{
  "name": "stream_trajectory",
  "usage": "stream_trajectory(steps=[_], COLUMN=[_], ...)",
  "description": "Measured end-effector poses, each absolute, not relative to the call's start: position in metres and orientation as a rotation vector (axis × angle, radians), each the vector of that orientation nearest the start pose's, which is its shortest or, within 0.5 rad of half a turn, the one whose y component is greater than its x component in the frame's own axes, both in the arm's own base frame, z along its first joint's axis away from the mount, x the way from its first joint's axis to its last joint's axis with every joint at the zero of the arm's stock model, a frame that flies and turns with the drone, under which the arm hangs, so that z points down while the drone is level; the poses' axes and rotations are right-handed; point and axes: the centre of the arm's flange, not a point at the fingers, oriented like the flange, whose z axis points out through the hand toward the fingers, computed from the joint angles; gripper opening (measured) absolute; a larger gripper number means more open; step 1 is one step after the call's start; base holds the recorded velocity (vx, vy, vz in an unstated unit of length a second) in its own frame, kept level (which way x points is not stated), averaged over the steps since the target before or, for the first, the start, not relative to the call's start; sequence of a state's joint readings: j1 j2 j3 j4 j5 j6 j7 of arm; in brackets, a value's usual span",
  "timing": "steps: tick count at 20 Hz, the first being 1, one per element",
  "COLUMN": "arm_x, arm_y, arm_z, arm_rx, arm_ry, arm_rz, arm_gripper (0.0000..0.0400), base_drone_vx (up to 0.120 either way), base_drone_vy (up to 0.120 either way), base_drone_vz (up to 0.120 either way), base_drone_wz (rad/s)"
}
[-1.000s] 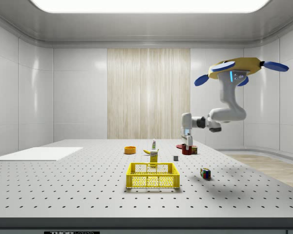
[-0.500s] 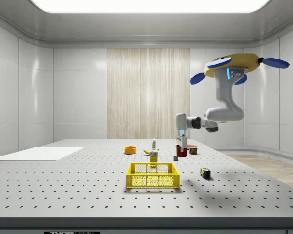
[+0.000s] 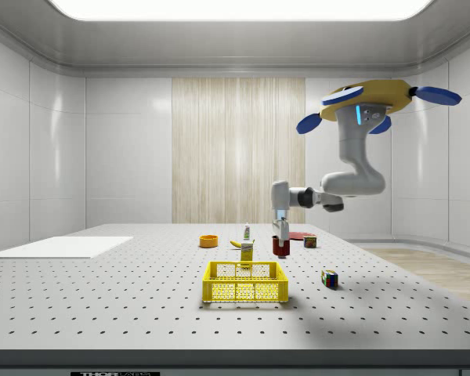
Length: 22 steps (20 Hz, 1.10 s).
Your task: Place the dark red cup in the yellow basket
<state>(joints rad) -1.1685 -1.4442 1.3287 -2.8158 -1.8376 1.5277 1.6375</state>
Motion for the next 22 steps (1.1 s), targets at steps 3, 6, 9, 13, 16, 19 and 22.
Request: stream_trajectory(steps=[3,6,9,13,16,19,22], arm_x=[0.3228,0.3228,0.3228,0.3228,0.3228,0.3228,0.3228], arm_y=[0.0139,0.0139,0.0139,0.014,0.014,0.014,0.014], arm_z=[0.5047,0.5047,0.5047,0.5047,0.5047,0.5047,0.5047], arm_rx=[0.001,0.001,0.001,0.001,0.001,0.001,0.001], arm_ry=[-0.002,-0.002,-0.002,-0.002,-0.002,-0.002,-0.002], arm_rz=[0.785,0.785,0.785,0.785,0.785,0.785,0.785], arm_gripper=[0.0098,0.0098,0.0098,0.0098,0.0098,0.0098,0.0098], base_drone_vx=[0.12,0.12,0.12,0.12,0.12,0.12,0.12], base_drone_vy=[0.0,0.0,0.0,0.0,0.0,0.0,0.04], base_drone_vz=[-0.067,-0.107,0.0,-0.06,0.0,-0.12,-0.04], base_drone_wz=[0.0,0.0,0.0,0.0,0.0,0.0,0.0])
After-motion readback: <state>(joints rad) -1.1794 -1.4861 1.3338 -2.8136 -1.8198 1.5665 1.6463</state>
